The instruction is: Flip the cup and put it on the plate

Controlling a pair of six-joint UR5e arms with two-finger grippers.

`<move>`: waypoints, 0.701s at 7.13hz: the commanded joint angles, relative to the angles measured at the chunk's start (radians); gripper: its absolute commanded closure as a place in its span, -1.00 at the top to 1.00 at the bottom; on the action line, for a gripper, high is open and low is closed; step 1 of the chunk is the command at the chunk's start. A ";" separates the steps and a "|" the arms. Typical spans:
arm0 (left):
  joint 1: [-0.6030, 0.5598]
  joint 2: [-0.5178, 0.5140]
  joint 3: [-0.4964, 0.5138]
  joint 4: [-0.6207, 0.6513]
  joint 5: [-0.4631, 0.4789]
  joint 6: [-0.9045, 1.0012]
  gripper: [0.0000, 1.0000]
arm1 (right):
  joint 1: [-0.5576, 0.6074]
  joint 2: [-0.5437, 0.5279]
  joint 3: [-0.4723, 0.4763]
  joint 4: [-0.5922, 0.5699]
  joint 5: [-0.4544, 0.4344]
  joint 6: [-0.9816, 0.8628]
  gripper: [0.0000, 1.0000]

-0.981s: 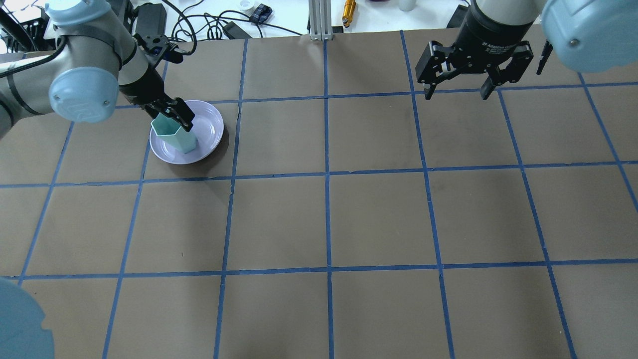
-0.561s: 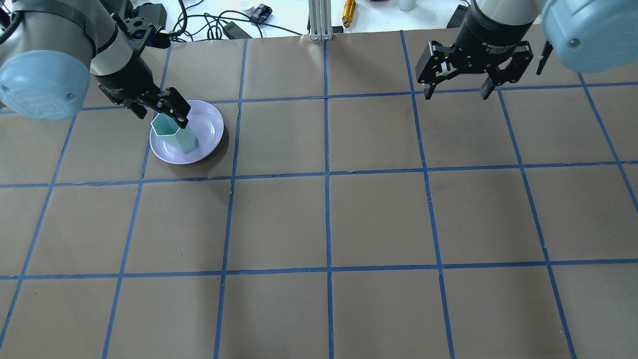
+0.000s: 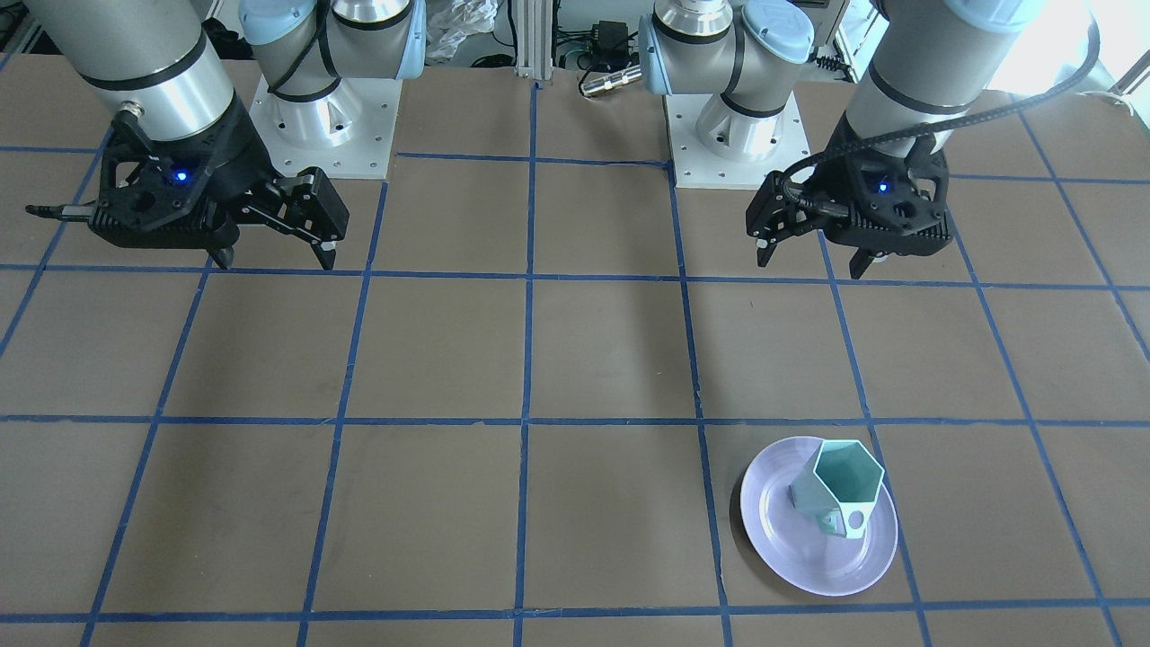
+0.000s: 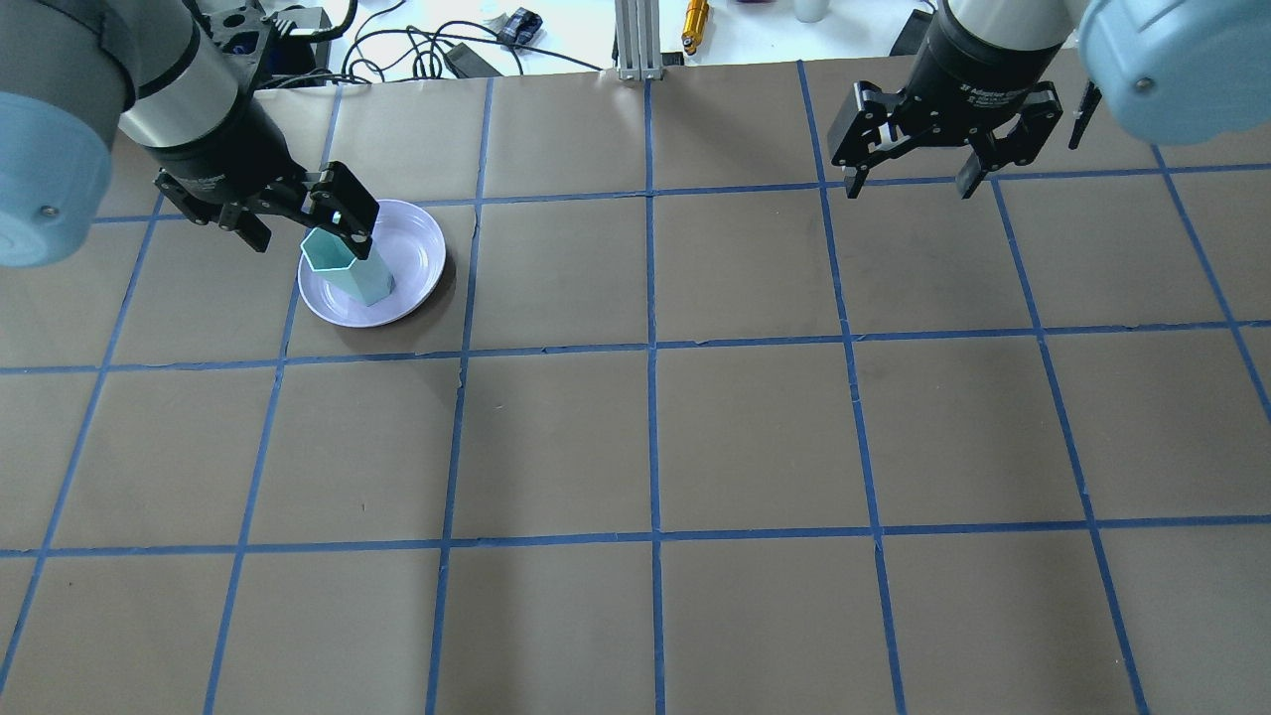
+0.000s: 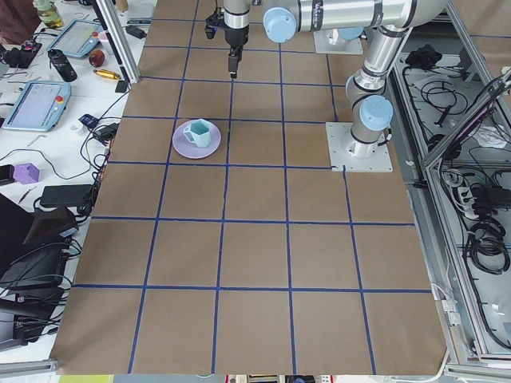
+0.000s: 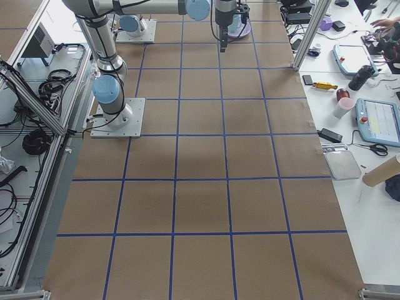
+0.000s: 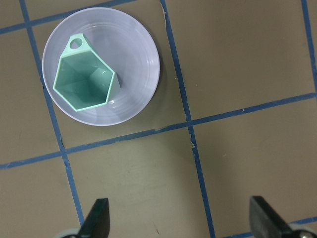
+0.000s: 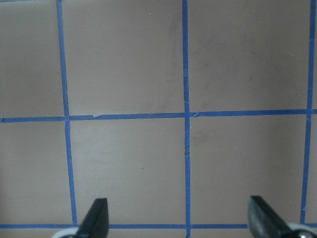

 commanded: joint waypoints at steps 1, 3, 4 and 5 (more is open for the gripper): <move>-0.029 -0.001 0.041 -0.058 0.002 -0.069 1.00 | 0.000 0.000 0.000 0.000 -0.001 0.000 1.00; -0.041 -0.006 0.049 -0.066 0.005 -0.082 1.00 | 0.000 0.000 0.000 0.000 0.001 0.000 1.00; -0.041 -0.006 0.050 -0.064 0.004 -0.083 1.00 | 0.000 0.000 0.000 0.000 0.001 0.000 1.00; -0.041 -0.003 0.050 -0.066 0.004 -0.083 1.00 | 0.000 0.000 0.000 0.000 0.000 -0.002 1.00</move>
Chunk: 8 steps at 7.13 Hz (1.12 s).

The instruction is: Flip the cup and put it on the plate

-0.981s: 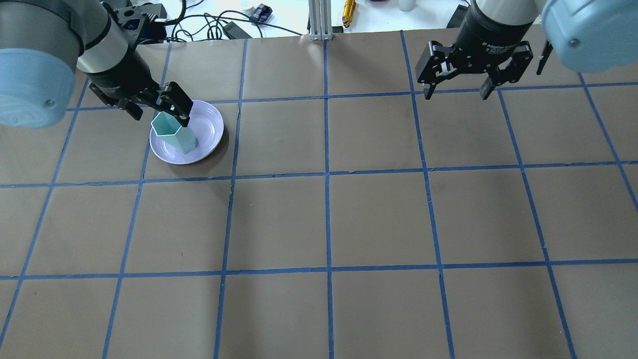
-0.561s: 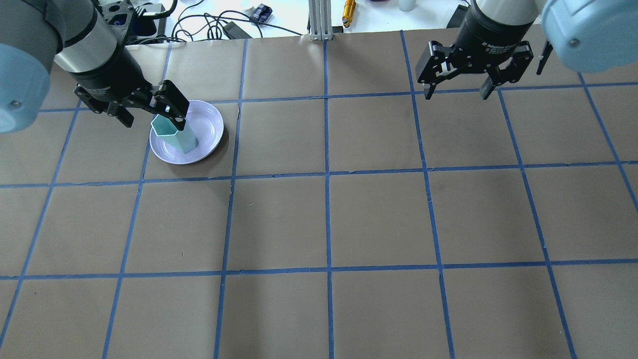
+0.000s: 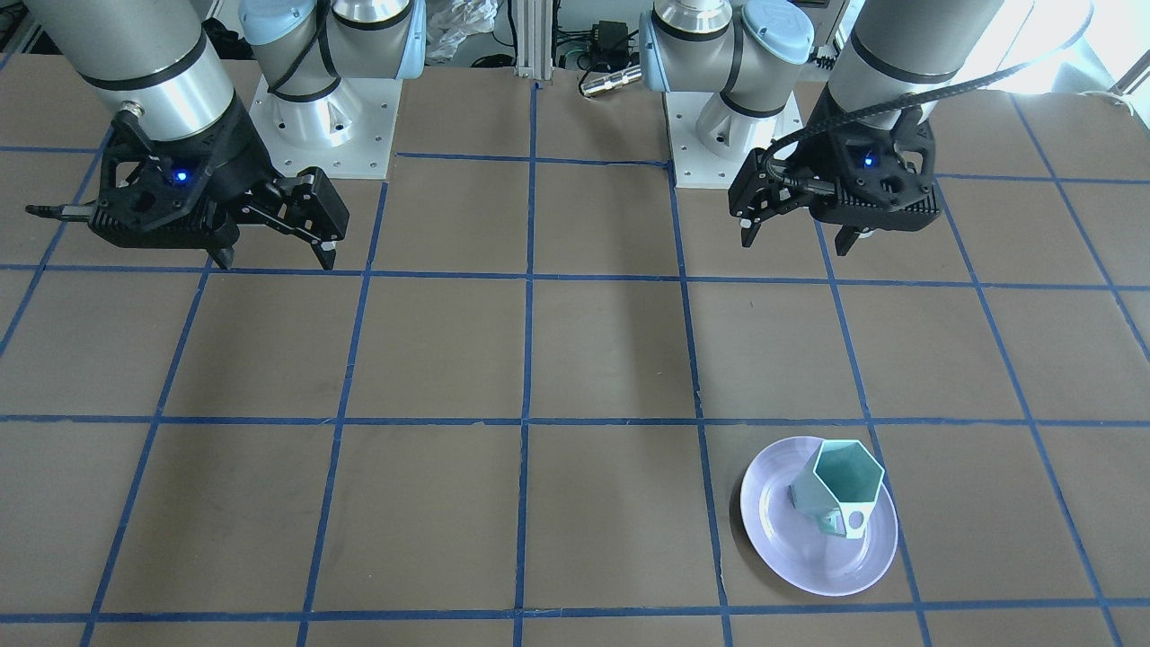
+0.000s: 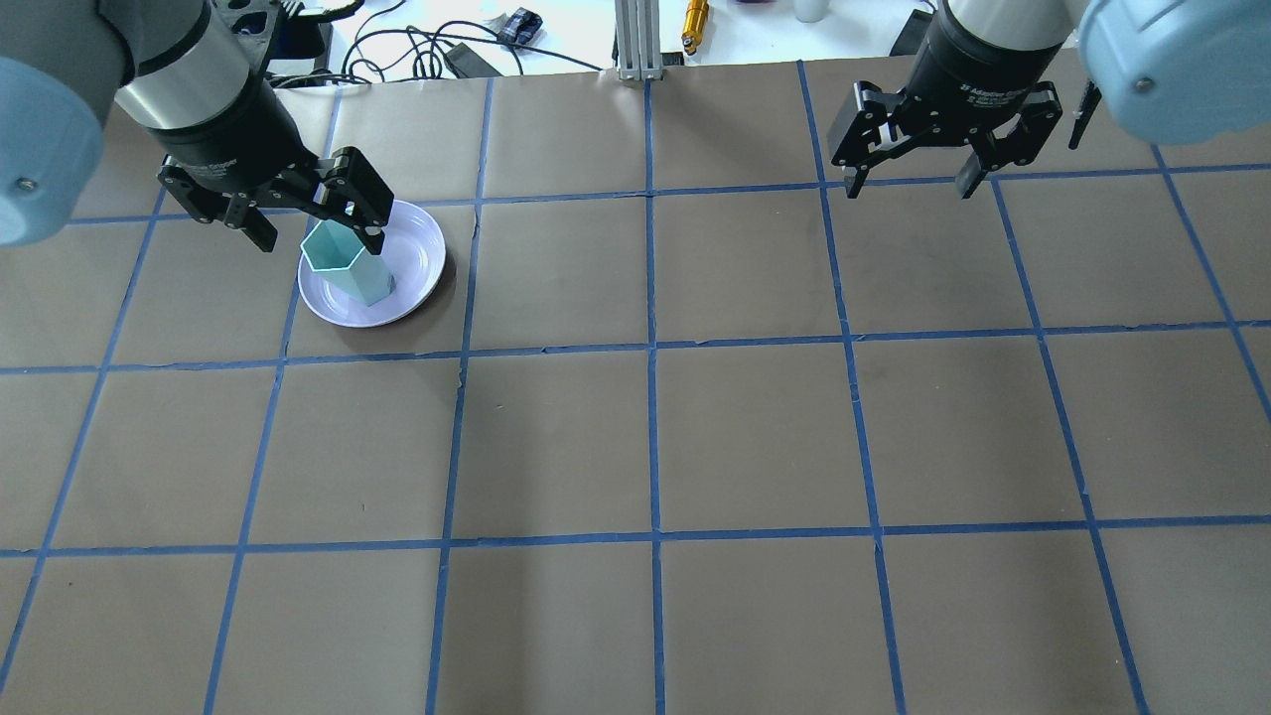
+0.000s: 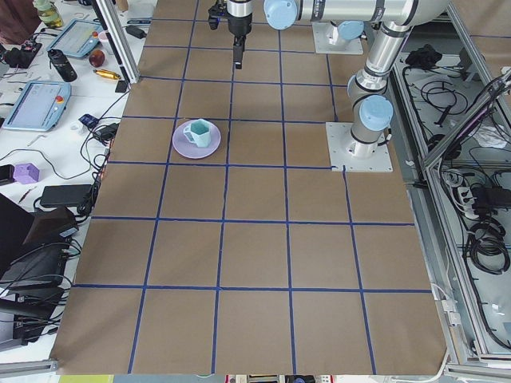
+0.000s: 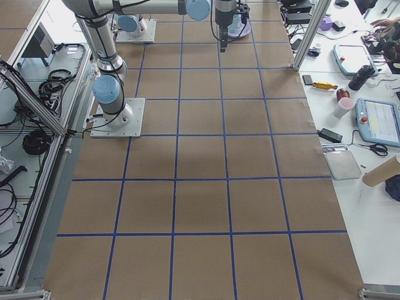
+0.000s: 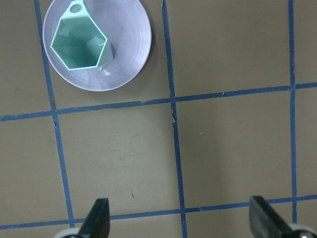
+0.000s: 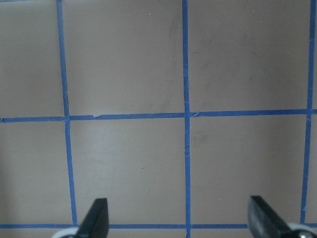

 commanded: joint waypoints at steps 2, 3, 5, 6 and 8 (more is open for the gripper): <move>-0.001 0.002 0.001 0.000 -0.005 -0.002 1.00 | 0.000 0.000 0.000 0.000 0.000 -0.001 1.00; -0.001 0.004 0.003 0.000 -0.006 -0.002 1.00 | 0.000 0.000 0.000 0.000 -0.001 -0.001 1.00; -0.001 0.005 0.003 0.000 -0.005 -0.003 1.00 | 0.000 0.000 0.000 0.000 0.000 -0.001 1.00; -0.001 0.010 0.001 -0.002 -0.005 -0.003 1.00 | 0.000 0.000 0.000 0.000 0.000 -0.001 1.00; -0.001 0.013 0.003 -0.005 -0.006 -0.003 1.00 | 0.000 0.000 0.000 0.000 -0.001 0.000 1.00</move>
